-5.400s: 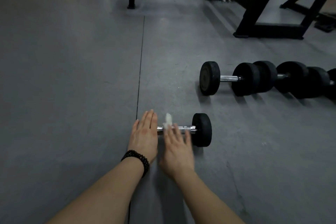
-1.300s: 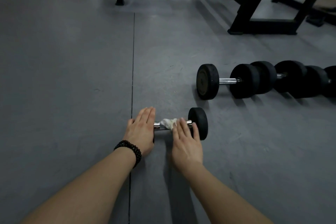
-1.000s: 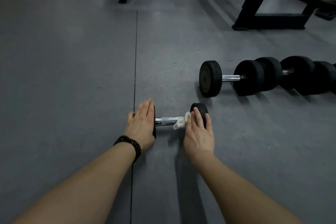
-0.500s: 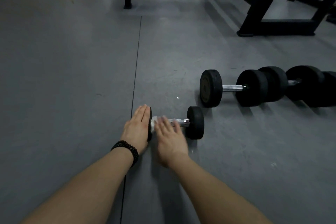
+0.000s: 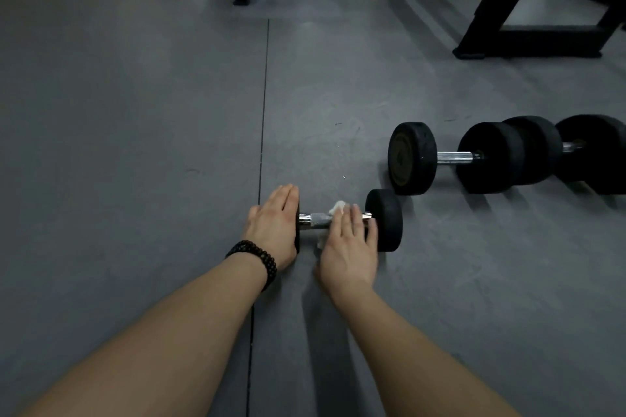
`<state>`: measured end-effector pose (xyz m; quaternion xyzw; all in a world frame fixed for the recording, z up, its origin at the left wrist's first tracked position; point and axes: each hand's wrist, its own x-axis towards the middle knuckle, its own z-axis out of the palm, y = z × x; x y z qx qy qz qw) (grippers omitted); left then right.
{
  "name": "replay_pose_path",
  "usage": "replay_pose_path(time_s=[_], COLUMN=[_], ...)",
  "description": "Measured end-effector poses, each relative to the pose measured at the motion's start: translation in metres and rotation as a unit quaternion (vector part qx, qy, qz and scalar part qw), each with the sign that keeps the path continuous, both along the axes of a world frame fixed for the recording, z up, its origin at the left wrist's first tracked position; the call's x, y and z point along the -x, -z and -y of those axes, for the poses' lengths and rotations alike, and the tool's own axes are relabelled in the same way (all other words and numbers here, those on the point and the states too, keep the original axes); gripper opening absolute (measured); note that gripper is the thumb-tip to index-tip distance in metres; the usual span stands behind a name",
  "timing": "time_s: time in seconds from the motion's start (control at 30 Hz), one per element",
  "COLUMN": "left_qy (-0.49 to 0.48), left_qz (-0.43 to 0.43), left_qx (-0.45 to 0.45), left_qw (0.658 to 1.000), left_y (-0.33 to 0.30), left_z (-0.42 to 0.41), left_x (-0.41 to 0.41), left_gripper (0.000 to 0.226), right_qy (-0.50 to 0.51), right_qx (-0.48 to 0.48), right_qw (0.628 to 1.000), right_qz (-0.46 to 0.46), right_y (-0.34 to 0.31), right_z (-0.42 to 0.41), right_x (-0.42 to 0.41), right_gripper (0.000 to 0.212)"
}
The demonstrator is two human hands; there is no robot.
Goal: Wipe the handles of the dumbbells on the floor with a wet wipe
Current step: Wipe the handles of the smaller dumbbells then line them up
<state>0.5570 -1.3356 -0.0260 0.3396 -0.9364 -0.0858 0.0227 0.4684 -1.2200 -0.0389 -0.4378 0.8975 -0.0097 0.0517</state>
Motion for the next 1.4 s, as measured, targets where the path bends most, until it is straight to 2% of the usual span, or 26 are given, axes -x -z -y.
replay_pose_path(time_s=[0.07, 0.13, 0.2, 0.27, 0.33, 0.4, 0.47, 0.53, 0.63, 0.7, 0.8, 1.03, 1.13, 1.3, 1.4], left_qy=[0.002, 0.0, -0.002, -0.004, -0.006, -0.01, -0.008, -0.004, -0.004, -0.005, -0.008, -0.031, -0.042, -0.046, -0.046], left_qz=[0.006, 0.013, 0.018, 0.015, 0.011, 0.002, -0.003, -0.005, -0.011, -0.008, 0.002, 0.052, 0.103, 0.183, 0.184], left_qx=[0.016, 0.02, 0.027, 0.036, 0.038, 0.041, 0.037, 0.038, 0.038, 0.041, 0.038, 0.018, 0.033, 0.045, 0.03], left_qw=[1.0, 1.0, 0.999, 0.999, 0.999, 0.999, 0.999, 0.999, 0.999, 0.999, 0.999, 0.998, 0.993, 0.981, 0.981], left_y=[0.001, -0.001, -0.003, -0.004, -0.001, 0.001, 0.001, 0.0, 0.0, 0.001, -0.003, -0.012, -0.02, -0.029, -0.029], left_z=[0.001, 0.002, 0.002, 0.001, 0.002, 0.002, 0.001, 0.0, 0.001, -0.001, -0.003, -0.009, -0.01, -0.009, -0.005], left_x=[0.0, 0.003, 0.005, 0.007, 0.007, 0.006, 0.007, 0.007, 0.006, 0.006, 0.006, 0.011, 0.018, 0.026, 0.025], left_gripper=[0.102, 0.107, 0.117, 0.116, 0.107, 0.099, 0.095, 0.096, 0.098, 0.097, 0.1, 0.114, 0.116, 0.118, 0.13], right_qy=[-0.08, -0.128, -0.076, -0.007, -0.026, -0.098, -0.135, -0.094, -0.037, -0.037, -0.054, -0.117, -0.137, -0.132, -0.106], right_qx=[0.011, 0.018, 0.033, 0.02, 0.01, 0.011, 0.019, 0.031, 0.014, 0.014, 0.022, -0.007, -0.013, 0.004, 0.047], right_qw=[0.996, 0.992, 0.996, 0.999, 1.0, 0.995, 0.991, 0.995, 0.999, 0.999, 0.998, 0.992, 0.989, 0.988, 0.988], right_qz=[0.031, 0.001, -0.029, -0.037, -0.002, 0.028, 0.002, -0.025, -0.006, 0.004, 0.018, 0.034, 0.053, 0.084, 0.104], right_y=[0.004, 0.008, 0.009, 0.007, 0.004, 0.008, 0.009, 0.007, 0.007, 0.007, 0.008, -0.006, -0.004, -0.006, -0.009], right_z=[0.008, 0.006, -0.001, -0.006, 0.003, 0.012, 0.01, 0.0, -0.009, -0.008, -0.01, -0.018, -0.02, -0.015, -0.008], right_x=[-0.011, -0.003, 0.016, 0.023, 0.01, -0.004, 0.001, 0.016, 0.02, 0.014, 0.016, 0.035, 0.044, 0.046, 0.047], right_gripper=[0.082, 0.078, 0.073, 0.073, 0.077, 0.079, 0.072, 0.069, 0.078, 0.081, 0.072, 0.065, 0.065, 0.071, 0.068])
